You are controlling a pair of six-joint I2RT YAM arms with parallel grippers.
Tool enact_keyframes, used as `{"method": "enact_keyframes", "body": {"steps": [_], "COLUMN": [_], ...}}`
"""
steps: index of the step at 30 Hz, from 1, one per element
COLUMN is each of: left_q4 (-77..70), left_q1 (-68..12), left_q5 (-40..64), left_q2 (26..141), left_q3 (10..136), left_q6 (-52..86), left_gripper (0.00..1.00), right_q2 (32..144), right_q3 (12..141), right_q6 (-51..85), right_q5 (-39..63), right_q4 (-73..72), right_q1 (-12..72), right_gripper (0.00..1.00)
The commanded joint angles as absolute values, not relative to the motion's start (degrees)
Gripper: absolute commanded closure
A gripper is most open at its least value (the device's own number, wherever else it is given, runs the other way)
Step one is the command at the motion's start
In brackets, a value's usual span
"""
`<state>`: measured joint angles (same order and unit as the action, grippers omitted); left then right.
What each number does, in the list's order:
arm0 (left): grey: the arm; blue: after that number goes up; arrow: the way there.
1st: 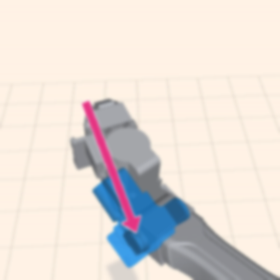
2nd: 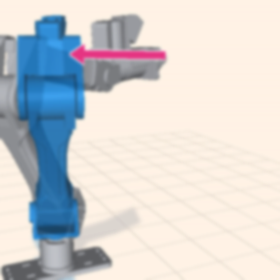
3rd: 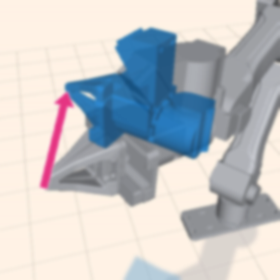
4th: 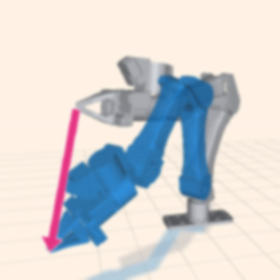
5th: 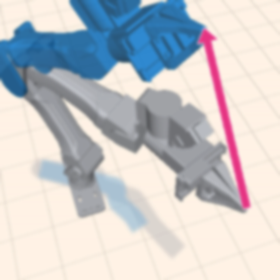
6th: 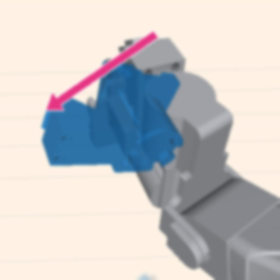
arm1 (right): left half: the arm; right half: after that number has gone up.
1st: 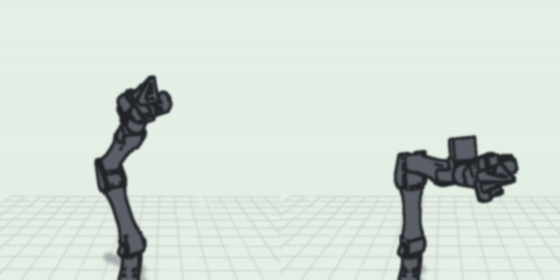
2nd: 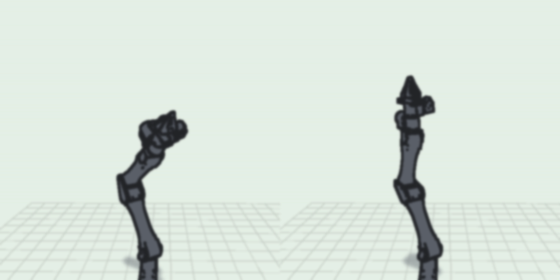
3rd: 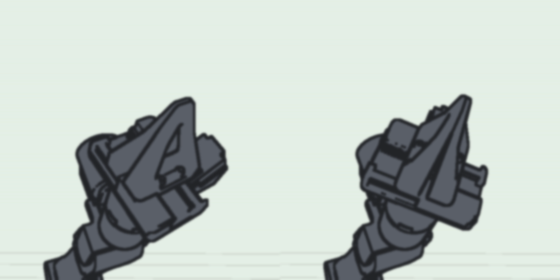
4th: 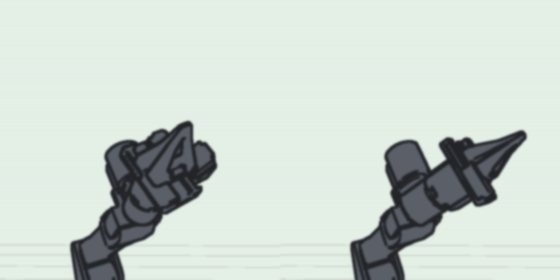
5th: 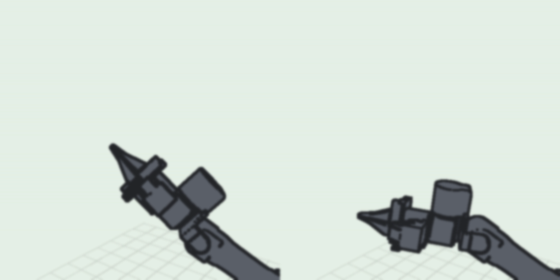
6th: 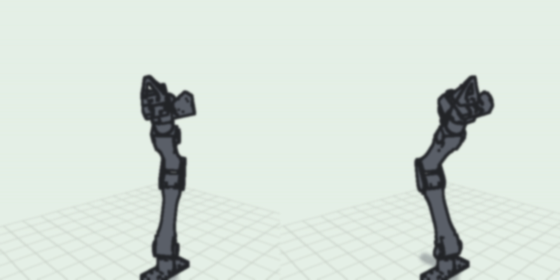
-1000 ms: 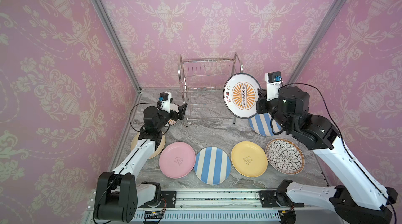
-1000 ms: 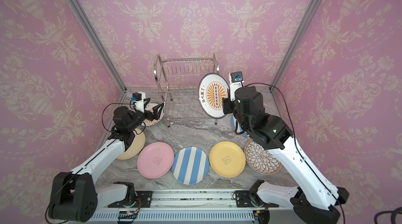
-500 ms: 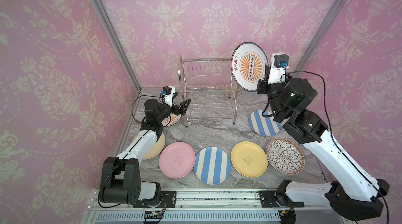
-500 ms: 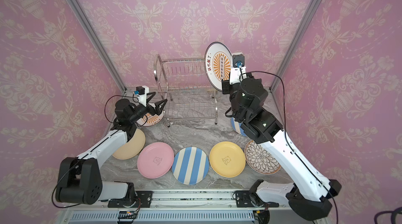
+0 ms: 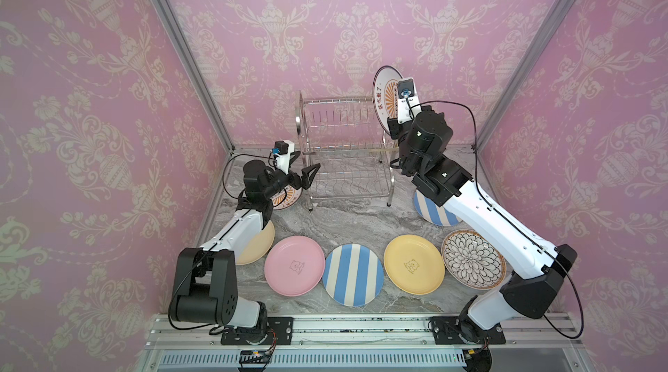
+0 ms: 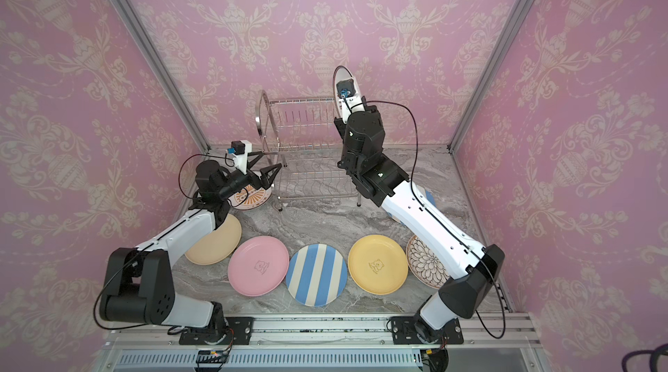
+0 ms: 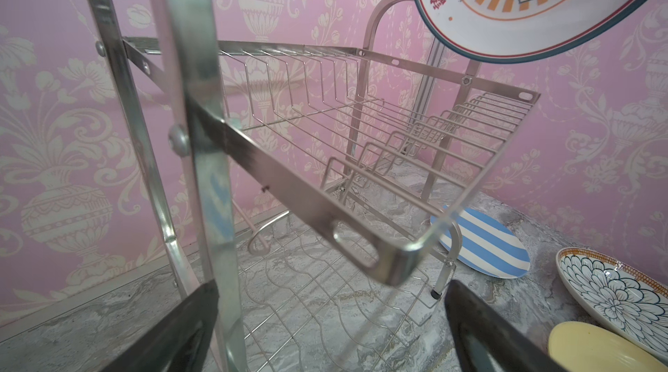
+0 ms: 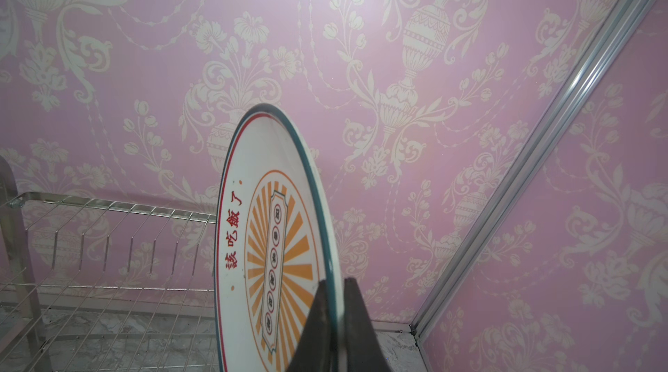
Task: Load plates into a dish rack
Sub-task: Place the plate on the dish rack.
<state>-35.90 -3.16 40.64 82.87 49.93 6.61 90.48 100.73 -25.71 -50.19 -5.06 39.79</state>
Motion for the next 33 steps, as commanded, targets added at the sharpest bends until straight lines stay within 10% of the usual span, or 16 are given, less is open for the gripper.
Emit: {"method": "enact_keyframes", "body": {"steps": [1, 33], "left_q4": [-37.94, -38.14], "left_q1": [-2.68, -0.88], "left_q5": [42.11, 39.69], "left_q2": [79.50, 73.05], "left_q3": [49.30, 42.54], "left_q6": [8.77, 19.38], "left_gripper": [0.01, 0.01], "right_q2": [91.62, 110.30], "right_q3": [104.15, 120.67], "right_q6": [-29.68, -32.77], "right_q5": [-53.10, -58.70], "right_q4": [-14.87, -5.61], "right_q1": [40.12, 37.22], "right_gripper": [1.00, 1.00]}}
